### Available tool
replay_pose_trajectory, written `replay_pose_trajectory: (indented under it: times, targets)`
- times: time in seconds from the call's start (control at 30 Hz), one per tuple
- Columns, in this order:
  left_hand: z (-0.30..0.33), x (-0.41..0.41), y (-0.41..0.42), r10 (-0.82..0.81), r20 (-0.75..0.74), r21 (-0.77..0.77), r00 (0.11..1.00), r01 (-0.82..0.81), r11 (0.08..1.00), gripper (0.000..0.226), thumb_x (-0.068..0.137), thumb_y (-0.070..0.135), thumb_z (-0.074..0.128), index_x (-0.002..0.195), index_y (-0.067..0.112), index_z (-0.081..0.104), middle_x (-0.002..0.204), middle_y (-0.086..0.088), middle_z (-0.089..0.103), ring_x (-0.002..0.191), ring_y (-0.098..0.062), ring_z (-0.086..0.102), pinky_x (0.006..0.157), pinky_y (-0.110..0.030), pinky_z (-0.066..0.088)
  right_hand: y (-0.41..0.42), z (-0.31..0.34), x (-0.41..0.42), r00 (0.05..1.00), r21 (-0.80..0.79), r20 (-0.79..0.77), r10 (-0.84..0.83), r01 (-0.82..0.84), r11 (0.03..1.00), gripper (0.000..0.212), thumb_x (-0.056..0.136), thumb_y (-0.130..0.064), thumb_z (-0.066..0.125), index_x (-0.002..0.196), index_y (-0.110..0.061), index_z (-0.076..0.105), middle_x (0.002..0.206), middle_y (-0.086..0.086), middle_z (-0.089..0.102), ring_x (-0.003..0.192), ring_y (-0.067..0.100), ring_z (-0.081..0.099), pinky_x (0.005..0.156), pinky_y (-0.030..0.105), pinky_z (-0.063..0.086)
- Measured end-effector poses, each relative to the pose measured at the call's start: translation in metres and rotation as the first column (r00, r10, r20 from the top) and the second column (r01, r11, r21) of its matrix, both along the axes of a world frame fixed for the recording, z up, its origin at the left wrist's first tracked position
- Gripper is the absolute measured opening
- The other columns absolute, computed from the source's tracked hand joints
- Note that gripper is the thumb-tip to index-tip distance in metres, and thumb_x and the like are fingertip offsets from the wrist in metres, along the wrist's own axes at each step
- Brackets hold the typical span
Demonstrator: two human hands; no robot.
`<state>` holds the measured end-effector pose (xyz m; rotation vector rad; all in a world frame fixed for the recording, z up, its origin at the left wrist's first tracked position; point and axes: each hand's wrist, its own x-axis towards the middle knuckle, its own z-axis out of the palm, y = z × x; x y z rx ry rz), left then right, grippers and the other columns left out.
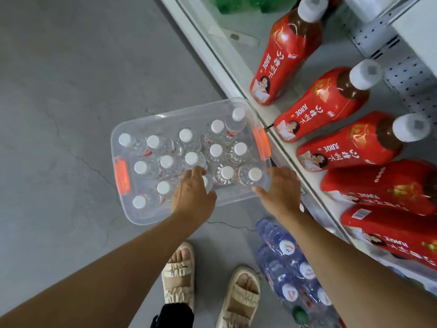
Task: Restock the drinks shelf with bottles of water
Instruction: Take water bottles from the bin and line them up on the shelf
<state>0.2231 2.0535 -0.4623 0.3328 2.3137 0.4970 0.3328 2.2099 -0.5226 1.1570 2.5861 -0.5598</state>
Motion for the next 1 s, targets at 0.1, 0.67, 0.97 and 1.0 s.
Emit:
replay_pose_trajectory:
  times: [0.1,0.67,0.97,1.0]
  targets:
    - [-0.016,0.008,0.011,-0.059,-0.068,0.027,0.996,0.061,0.998,0.051,0.087,0.016,0.060,0.134,0.017,0.039,0.135,-0.003,0.046,0.123,-0.022,0.044,0.103,-0.035,0.038,-0.005,-0.019,-0.001,1.000,0.061,-0.022,0.007,-0.006,0.998,0.053,0.074,-0.043,0.074,0.112,-0.009,0.058,0.120,0.014,0.052,0.114,0.033,0.043,0.091,0.040,0.034]
    - [-0.060,0.007,0.016,-0.183,-0.294,0.072,0.938,0.213,0.975,0.049,0.086,0.018,0.062,0.131,0.017,0.042,0.133,-0.002,0.047,0.122,-0.020,0.042,0.103,-0.032,0.032,-0.028,-0.079,-0.014,0.876,0.049,-0.424,-0.230,0.275,0.960,0.043,0.064,-0.045,0.075,0.098,-0.022,0.064,0.123,0.011,0.050,0.116,0.032,0.044,0.096,0.048,0.031]
    - [-0.048,-0.003,0.011,-0.228,-0.308,0.096,0.924,0.269,0.959,0.049,0.086,0.019,0.061,0.131,0.017,0.042,0.131,-0.003,0.048,0.120,-0.022,0.044,0.102,-0.036,0.036,-0.029,-0.065,-0.007,0.734,-0.132,-0.569,-0.372,0.364,0.922,0.035,0.065,-0.026,0.077,0.096,-0.013,0.070,0.116,0.008,0.049,0.108,0.028,0.043,0.096,0.039,0.033]
    - [-0.044,-0.003,0.011,-0.232,-0.306,0.098,0.923,0.273,0.957,0.049,0.086,0.019,0.061,0.131,0.017,0.042,0.131,-0.004,0.048,0.120,-0.022,0.044,0.103,-0.037,0.036,-0.029,-0.058,-0.005,0.705,-0.194,-0.589,-0.396,0.352,0.916,0.035,0.067,-0.022,0.078,0.100,-0.012,0.070,0.116,0.003,0.048,0.108,0.022,0.041,0.097,0.031,0.033]
